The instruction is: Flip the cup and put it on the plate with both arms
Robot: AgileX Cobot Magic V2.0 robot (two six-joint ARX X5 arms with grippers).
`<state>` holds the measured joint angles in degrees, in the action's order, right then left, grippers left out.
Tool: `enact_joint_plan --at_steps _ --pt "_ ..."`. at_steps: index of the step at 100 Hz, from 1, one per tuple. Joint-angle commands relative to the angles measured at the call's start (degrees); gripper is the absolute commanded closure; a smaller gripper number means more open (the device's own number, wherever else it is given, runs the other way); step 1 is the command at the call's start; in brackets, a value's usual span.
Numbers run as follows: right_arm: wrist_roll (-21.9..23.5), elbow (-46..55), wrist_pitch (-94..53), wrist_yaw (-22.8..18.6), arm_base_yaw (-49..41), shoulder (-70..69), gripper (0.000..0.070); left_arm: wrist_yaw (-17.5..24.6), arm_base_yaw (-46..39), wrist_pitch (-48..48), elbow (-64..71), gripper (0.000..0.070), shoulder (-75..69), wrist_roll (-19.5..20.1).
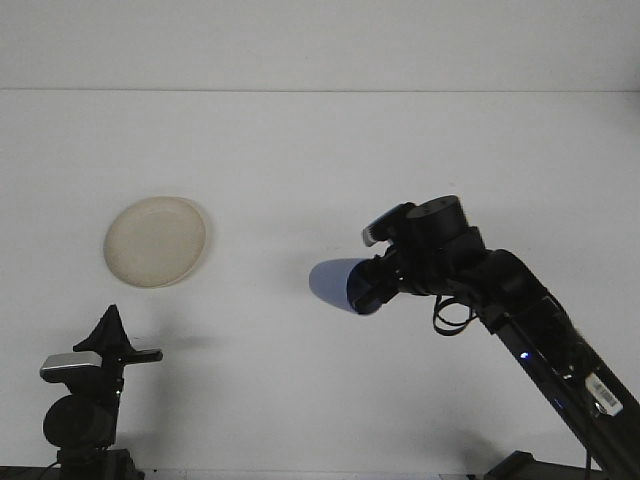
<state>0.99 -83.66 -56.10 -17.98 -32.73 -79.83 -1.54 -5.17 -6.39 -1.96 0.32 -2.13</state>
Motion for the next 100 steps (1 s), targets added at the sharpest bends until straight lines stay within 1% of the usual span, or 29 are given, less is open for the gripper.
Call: enact_joint_plan --at_steps 1,17,25,32,49,60,78,82,89,91,94,100 --pt "-3.32 -4.33 -5.66 1.9 -3.26 -4.35 0.07 -0.2 -0.07 -0.63 1.16 0.0688 -0.04 -0.11" --pt "-5.55 -11.63 -16.13 8.15 -10.23 -14.05 0.07 -0.2 -0.07 -0.66 1.16 0.0688 -0.04 -0.13" --pt "-5.68 -13.75 -18.18 11.37 -12.96 -18.16 0.07 -0.2 -0.07 -0.66 1.16 0.0688 -0.04 -0.11" --pt "-5.77 -14.6 -18.6 13.09 -14.75 -21.05 0.07 -0.2 -0.07 -0.66 1.16 0.0688 -0.04 -0.13" --pt "-5.92 -14.67 -18.53 14.29 -16.81 -26.34 0.07 -0.2 -0.07 -0.66 1.16 0.0688 -0.04 -0.13" --pt "-5.95 -14.67 -18.34 16.02 -16.87 -28.39 0.07 -0.2 -0.07 -0.66 1.16 0.0688 -0.04 -0.13" --pt "-5.97 -14.67 -18.08 16.37 -16.85 -30.08 0.07 -0.2 -0.07 -0.66 1.16 0.0688 -0.04 -0.11" --pt "-5.99 -14.67 -18.05 16.37 -16.85 -30.08 0.0665 -0.2 -0.07 -0.66 1.16 0.0688 -0.04 -0.13" --pt "-6.43 -14.67 -17.92 16.26 -16.87 -30.08 0.0509 -0.2 -0.07 -0.66 1.16 0.0688 -0.04 -0.11" --pt "-6.47 -14.67 -17.9 16.28 -16.87 -30.08 0.0474 -0.2 -0.07 -0.66 1.16 0.0688 -0.04 -0.13" --pt "-6.47 -14.67 -17.88 16.28 -16.94 -30.08 0.045 -0.2 -0.07 -0.68 1.16 0.0688 -0.04 -0.13" --pt "-6.88 -14.67 -17.84 16.15 -17.05 -30.08 0.0448 -0.2 -0.07 -0.68 1.16 0.0688 -0.04 -0.52"
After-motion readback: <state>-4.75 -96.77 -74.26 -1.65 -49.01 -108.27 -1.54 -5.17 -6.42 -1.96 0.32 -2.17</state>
